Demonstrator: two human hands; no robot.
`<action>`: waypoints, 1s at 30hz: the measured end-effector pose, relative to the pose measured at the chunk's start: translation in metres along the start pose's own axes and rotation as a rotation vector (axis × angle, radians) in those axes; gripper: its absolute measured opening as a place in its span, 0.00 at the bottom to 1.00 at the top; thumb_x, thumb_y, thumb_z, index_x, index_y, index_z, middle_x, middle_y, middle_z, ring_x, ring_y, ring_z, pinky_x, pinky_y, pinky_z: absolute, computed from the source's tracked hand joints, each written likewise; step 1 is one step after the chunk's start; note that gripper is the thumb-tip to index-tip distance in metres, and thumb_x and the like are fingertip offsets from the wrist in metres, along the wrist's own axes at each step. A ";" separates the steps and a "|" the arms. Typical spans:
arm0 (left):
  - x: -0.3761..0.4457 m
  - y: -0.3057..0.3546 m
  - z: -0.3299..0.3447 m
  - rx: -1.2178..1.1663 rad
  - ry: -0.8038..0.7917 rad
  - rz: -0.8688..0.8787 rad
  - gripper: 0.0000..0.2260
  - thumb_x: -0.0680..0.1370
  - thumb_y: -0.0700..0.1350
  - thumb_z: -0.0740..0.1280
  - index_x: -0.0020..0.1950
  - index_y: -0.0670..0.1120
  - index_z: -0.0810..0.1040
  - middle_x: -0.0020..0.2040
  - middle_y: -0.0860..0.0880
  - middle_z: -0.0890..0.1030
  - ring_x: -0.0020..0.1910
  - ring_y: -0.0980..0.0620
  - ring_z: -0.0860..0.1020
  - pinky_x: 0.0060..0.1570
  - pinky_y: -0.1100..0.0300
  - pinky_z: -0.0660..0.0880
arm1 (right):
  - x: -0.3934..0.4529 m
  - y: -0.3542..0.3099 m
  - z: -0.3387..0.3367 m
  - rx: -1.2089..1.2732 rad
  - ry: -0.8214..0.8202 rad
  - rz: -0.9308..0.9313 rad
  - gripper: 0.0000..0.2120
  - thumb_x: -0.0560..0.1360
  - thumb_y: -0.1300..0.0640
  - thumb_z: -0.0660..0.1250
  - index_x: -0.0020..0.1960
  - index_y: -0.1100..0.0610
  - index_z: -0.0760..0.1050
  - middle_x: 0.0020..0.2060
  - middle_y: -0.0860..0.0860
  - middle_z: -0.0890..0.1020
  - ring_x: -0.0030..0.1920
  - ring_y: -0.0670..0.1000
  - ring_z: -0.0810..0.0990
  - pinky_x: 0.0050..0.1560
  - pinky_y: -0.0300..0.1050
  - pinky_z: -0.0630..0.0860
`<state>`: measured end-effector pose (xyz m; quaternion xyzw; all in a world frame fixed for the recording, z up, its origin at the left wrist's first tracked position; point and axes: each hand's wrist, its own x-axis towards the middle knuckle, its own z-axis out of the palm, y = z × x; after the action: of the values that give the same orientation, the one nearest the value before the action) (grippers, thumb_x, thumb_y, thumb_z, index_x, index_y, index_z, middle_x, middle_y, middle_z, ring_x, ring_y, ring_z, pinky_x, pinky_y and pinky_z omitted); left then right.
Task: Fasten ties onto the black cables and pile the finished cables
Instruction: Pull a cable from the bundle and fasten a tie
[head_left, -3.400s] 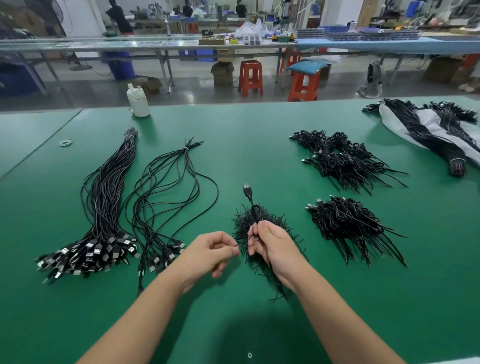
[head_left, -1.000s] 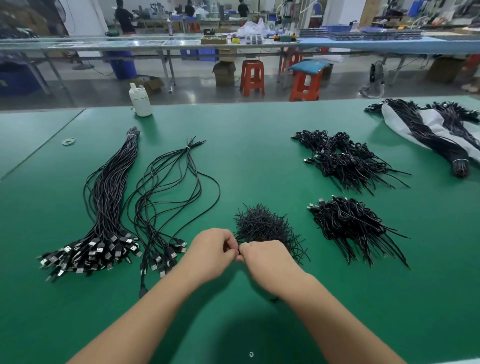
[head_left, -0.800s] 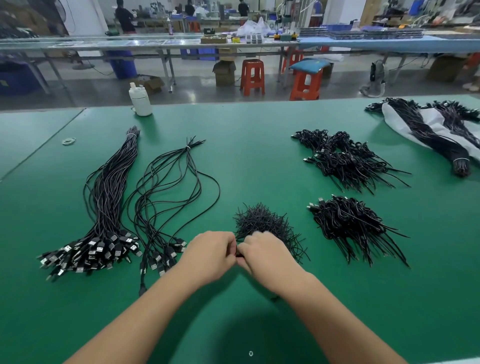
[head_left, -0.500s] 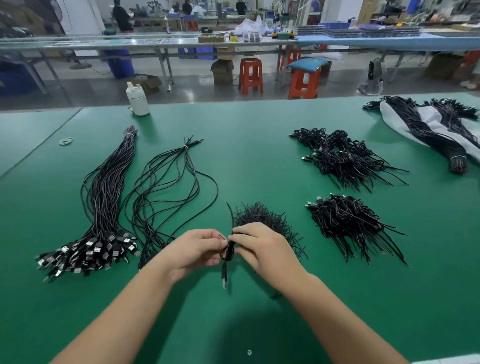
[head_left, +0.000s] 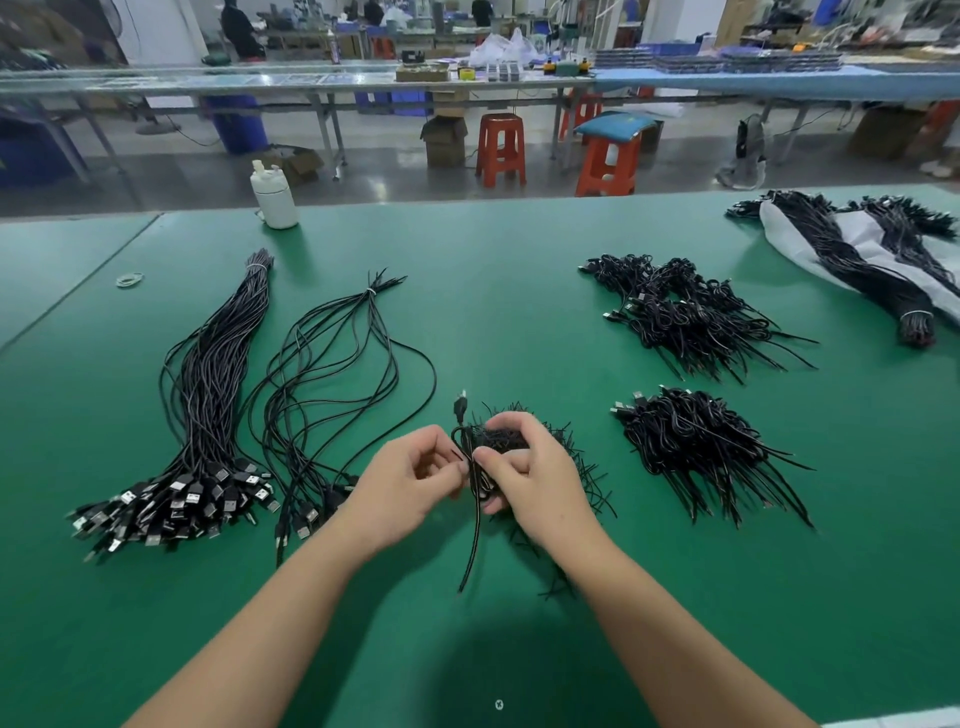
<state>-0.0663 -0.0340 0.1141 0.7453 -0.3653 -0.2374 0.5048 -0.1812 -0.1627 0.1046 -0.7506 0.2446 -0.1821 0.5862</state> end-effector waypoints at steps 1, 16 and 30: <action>-0.001 0.001 0.001 0.075 0.037 0.041 0.05 0.77 0.39 0.70 0.42 0.47 0.78 0.33 0.54 0.80 0.34 0.55 0.74 0.37 0.64 0.70 | 0.001 0.000 -0.001 0.023 -0.016 0.009 0.07 0.79 0.56 0.68 0.50 0.44 0.76 0.33 0.51 0.84 0.30 0.54 0.84 0.41 0.53 0.81; -0.005 0.010 -0.005 0.679 0.121 0.304 0.03 0.76 0.46 0.68 0.44 0.50 0.75 0.37 0.54 0.80 0.38 0.51 0.77 0.41 0.53 0.74 | 0.002 -0.001 -0.012 0.220 -0.227 0.010 0.16 0.77 0.72 0.65 0.60 0.58 0.80 0.41 0.51 0.85 0.42 0.48 0.84 0.50 0.39 0.79; -0.007 0.019 0.002 1.021 0.138 0.694 0.07 0.78 0.44 0.61 0.42 0.46 0.75 0.36 0.51 0.75 0.35 0.47 0.74 0.35 0.54 0.71 | 0.005 -0.001 -0.010 0.108 -0.104 0.037 0.10 0.79 0.56 0.68 0.60 0.52 0.79 0.28 0.49 0.81 0.30 0.47 0.76 0.38 0.41 0.74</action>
<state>-0.0772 -0.0340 0.1307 0.7440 -0.6204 0.1941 0.1547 -0.1827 -0.1734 0.1076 -0.7218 0.2172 -0.1449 0.6409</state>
